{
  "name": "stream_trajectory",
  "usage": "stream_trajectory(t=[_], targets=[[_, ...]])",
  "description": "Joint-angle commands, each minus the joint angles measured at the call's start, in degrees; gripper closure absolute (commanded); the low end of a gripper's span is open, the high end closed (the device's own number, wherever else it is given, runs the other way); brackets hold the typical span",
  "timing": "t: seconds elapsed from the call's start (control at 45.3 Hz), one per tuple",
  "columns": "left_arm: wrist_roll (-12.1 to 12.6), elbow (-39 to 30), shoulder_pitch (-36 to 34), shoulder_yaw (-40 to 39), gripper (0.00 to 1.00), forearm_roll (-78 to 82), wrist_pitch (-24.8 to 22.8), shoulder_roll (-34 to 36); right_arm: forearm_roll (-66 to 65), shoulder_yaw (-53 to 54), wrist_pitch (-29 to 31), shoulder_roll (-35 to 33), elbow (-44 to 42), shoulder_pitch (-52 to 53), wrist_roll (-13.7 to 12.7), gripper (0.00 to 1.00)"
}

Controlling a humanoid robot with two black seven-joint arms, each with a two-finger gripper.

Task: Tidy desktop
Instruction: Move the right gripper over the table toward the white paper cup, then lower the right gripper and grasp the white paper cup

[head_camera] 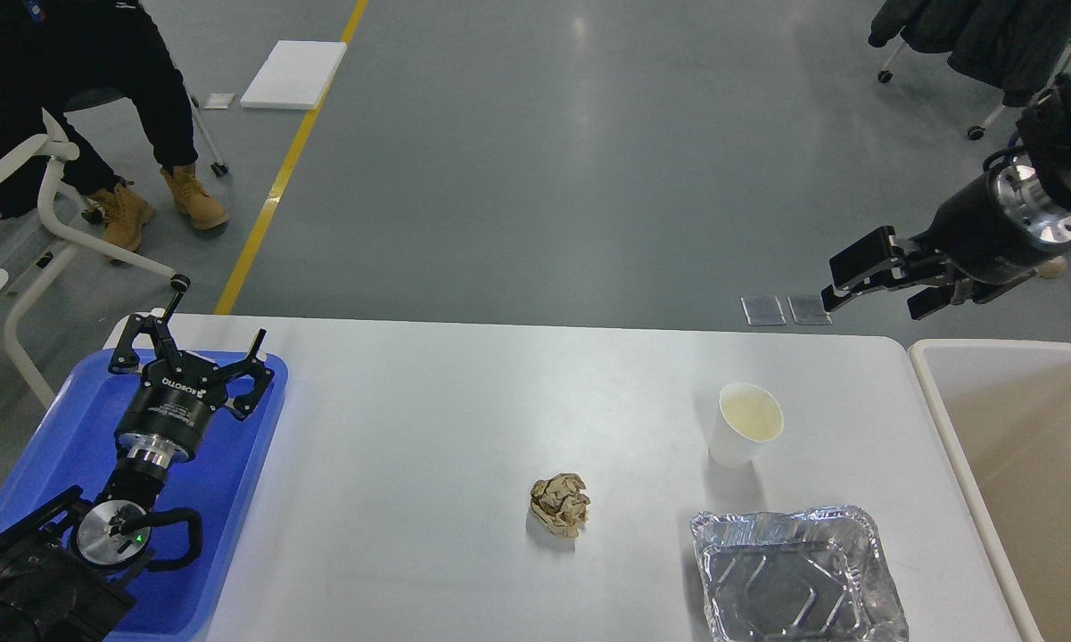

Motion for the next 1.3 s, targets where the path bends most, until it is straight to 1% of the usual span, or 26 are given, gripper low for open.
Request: stream_trajectory(t=[0.0, 0.221, 0.596, 0.839, 1.016, 1.281], targets=[[0.0, 0.01, 0.0, 0.0, 0.01, 0.0, 0.0, 0.01, 9.8, -7.76, 0.49, 4.7, 1.2, 1.48, -0.1, 0.0], [0.0, 0.01, 0.0, 0.0, 0.01, 0.0, 0.0, 0.01, 10.59, -9.26, -2.58, 6.37, 1.29, 1.39, -0.19, 0.0], [0.0, 0.01, 0.0, 0.0, 0.01, 0.0, 0.0, 0.01, 10.86, -8.83, -5.13, 9.45, 1.29, 0.25, -0.19, 0.0], [0.0, 0.01, 0.0, 0.0, 0.01, 0.0, 0.0, 0.01, 10.77, -5.93, -13.92, 14.81, 0.76, -8.71, -0.1, 0.0], [0.0, 0.01, 0.0, 0.0, 0.01, 0.0, 0.0, 0.01, 10.77, -4.43, -19.19, 16.04, -2.05, -16.26, -0.1, 0.0], [0.0, 0.01, 0.0, 0.0, 0.01, 0.0, 0.0, 0.01, 10.86, -4.43, -20.69, 16.75, -11.98, -25.23, -0.1, 0.0]])
